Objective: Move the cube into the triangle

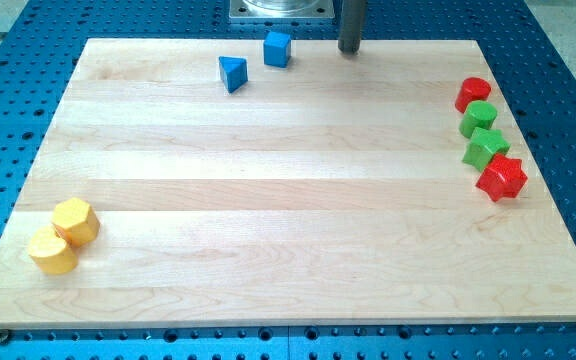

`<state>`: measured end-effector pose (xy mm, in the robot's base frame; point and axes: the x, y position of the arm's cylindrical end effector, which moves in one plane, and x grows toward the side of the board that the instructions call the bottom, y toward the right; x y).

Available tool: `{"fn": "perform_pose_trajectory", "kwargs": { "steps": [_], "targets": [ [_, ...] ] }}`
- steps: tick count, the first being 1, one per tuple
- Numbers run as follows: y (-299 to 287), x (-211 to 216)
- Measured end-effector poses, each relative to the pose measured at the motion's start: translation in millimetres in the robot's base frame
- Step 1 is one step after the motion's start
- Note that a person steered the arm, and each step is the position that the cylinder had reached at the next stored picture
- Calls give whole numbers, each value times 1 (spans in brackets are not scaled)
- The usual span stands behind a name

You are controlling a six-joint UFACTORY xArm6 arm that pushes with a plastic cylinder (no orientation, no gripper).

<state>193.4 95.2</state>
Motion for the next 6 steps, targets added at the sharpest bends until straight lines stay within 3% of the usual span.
{"fn": "perform_pose_trajectory", "kwargs": {
  "steps": [1,2,3,4,6],
  "targets": [
    [-39,-1],
    [-111,23],
    [-156,100],
    [-196,121],
    [-275,109]
  ]
}}
